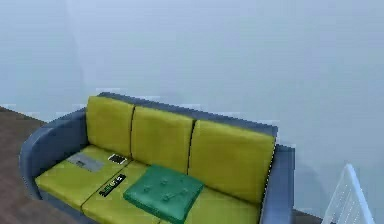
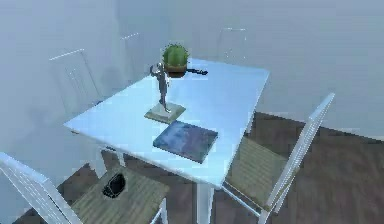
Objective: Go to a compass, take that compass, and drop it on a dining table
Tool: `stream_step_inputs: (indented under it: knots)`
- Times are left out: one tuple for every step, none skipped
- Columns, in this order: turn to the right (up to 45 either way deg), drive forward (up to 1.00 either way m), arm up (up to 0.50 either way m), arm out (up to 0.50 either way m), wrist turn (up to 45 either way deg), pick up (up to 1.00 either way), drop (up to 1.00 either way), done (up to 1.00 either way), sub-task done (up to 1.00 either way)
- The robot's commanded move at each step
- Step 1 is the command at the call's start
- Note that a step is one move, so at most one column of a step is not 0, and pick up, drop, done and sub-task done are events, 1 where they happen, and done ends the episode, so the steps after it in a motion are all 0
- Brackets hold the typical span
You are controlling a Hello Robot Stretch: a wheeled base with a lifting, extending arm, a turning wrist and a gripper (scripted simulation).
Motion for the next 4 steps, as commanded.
stream_step_inputs:
  knots:
    - [-24.0,0.0,0.0,0.0,0.0,0.0,0.0,0.0,0.0]
    - [0.0,0.0,0.5,0.0,0.0,0.0,0.0,0.0,0.0]
    - [0.0,0.0,0.14,0.0,0.0,0.0,0.0,0.0,0.0]
    - [0.0,0.0,0.0,0.42,0.0,0.0,0.0,0.0,0.0]
